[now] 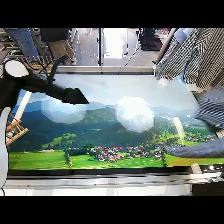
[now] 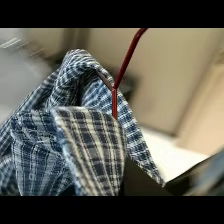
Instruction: Fold the clothes and pants, and hang the long-sleeved shirts on hangers.
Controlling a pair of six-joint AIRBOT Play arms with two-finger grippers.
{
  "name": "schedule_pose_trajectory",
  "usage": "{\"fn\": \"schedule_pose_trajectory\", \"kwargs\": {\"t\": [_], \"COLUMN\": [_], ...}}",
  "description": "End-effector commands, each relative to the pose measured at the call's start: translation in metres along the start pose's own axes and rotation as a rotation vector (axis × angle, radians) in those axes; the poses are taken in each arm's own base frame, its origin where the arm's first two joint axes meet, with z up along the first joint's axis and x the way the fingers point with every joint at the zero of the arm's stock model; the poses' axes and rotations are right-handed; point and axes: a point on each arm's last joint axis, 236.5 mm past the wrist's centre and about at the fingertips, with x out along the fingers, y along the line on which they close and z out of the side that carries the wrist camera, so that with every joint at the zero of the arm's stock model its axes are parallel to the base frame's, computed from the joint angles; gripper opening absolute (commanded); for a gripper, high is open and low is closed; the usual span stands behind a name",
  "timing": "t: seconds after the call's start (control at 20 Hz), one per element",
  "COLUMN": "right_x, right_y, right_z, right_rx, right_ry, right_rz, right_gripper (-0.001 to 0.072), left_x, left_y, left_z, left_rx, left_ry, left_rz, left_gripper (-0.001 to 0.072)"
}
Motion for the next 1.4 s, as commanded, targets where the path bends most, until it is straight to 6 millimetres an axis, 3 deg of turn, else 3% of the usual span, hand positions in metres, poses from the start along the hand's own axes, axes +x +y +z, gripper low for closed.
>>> {"fn": "schedule_pose_trajectory", "kwargs": {"t": [0.0, 0.2, 0.35, 0.5, 0.6, 0.75, 0.8, 0.85, 0.9, 0.95, 1.05, 1.15, 1.25, 1.35], "right_x": [0.033, 0.053, 0.079, 0.099, 0.102, 0.088, 0.080, 0.071, 0.060, 0.050, 0.023, -0.011, -0.048, -0.084], "right_y": [-0.089, -0.169, -0.198, -0.196, -0.192, -0.188, -0.188, -0.188, -0.184, -0.180, -0.168, -0.141, -0.095, -0.024], "right_z": [0.022, 0.029, 0.002, -0.030, -0.040, -0.019, -0.007, 0.005, 0.020, 0.035, 0.064, 0.099, 0.126, 0.129], "right_rx": [-0.052, -0.001, 0.013, -0.040, -0.015, 0.016, 0.015, 0.015, 0.033, 0.056, 0.130, 0.302, 0.560, 0.752], "right_ry": [-0.150, -0.256, -0.209, -0.127, -0.093, -0.155, -0.192, -0.231, -0.285, -0.337, -0.438, -0.561, -0.605, -0.467], "right_rz": [-0.201, -0.334, -0.370, -0.368, -0.354, -0.326, -0.323, -0.318, -0.294, -0.267, -0.195, -0.031, 0.235, 0.550], "right_gripper": [0.0021, 0.0022, 0.0022, 0.0023, 0.0025, 0.0053, 0.0151, 0.0326, 0.0619, 0.0685, 0.0701, 0.0700, 0.0700, 0.0700], "left_x": [-0.020, -0.027, -0.026, -0.023, -0.023, -0.023, -0.023, -0.023, -0.023, -0.023, -0.023, -0.023, -0.020, -0.019], "left_y": [0.014, 0.014, 0.011, 0.008, 0.007, 0.007, 0.007, 0.007, 0.005, 0.004, 0.004, 0.004, 0.008, 0.025], "left_z": [-0.024, -0.040, -0.040, -0.040, -0.041, -0.041, -0.041, -0.043, -0.046, -0.049, -0.050, -0.050, -0.049, -0.052], "left_rx": [-0.067, -0.163, -0.186, -0.179, -0.178, -0.178, -0.186, -0.207, -0.208, -0.207, -0.208, -0.204, -0.204, -0.218], "left_ry": [0.073, 0.134, 0.136, 0.143, 0.146, 0.145, 0.146, 0.155, 0.170, 0.184, 0.188, 0.188, 0.190, 0.194], "left_rz": [-0.005, -0.016, -0.024, -0.028, -0.029, -0.028, -0.028, -0.029, -0.033, -0.037, -0.038, -0.039, -0.037, 0.032], "left_gripper": [0.0705, 0.0704, 0.0704, 0.0704, 0.0704, 0.0704, 0.0704, 0.0705, 0.0704, 0.0705, 0.0704, 0.0704, 0.0704, 0.0704]}}
